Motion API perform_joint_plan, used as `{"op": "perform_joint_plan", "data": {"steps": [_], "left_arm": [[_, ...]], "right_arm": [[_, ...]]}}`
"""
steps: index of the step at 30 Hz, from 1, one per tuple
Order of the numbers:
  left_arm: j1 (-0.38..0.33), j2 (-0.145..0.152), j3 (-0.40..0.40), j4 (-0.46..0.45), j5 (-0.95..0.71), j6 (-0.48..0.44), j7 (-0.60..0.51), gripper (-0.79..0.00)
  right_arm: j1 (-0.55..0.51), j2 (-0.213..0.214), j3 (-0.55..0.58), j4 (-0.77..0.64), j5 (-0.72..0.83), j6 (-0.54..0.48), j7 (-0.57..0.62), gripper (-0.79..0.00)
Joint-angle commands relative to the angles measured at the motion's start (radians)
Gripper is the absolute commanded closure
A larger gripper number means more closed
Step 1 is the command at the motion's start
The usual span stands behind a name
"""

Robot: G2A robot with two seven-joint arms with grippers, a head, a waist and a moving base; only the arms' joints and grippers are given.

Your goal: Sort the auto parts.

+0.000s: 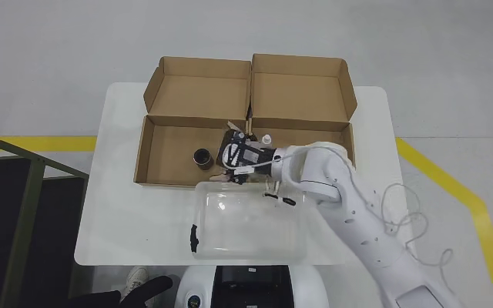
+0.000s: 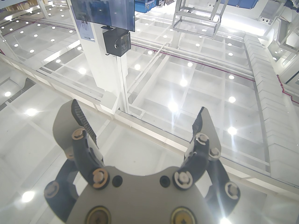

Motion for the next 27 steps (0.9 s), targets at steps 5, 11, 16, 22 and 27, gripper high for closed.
{"op": "perform_joint_plan", "data": {"steps": [5,11,16,22,27], "left_arm": [[0.000,0.000,0.000,0.000,0.000,0.000,0.000,-0.785],[0.000,0.000,0.000,0.000,0.000,0.000,0.000,-0.785],[0.000,0.000,0.000,0.000,0.000,0.000,0.000,-0.785],[0.000,0.000,0.000,0.000,0.000,0.000,0.000,-0.785],[0.000,0.000,0.000,0.000,0.000,0.000,0.000,-0.785]], "right_arm": [[-0.136,0.039,0.129,-0.115,-0.019,-0.102,-0.050,-0.785],[-0.297,0.071,0.276,-0.174,-0.077,-0.144,-0.181,-0.785],[-0.420,0.094,0.418,-0.219,-0.115,-0.158,-0.273,-0.785],[-0.559,0.118,0.598,-0.265,-0.146,-0.174,-0.373,-0.785],[-0.672,0.128,0.737,-0.276,-0.136,-0.155,-0.488,-0.785]]}}
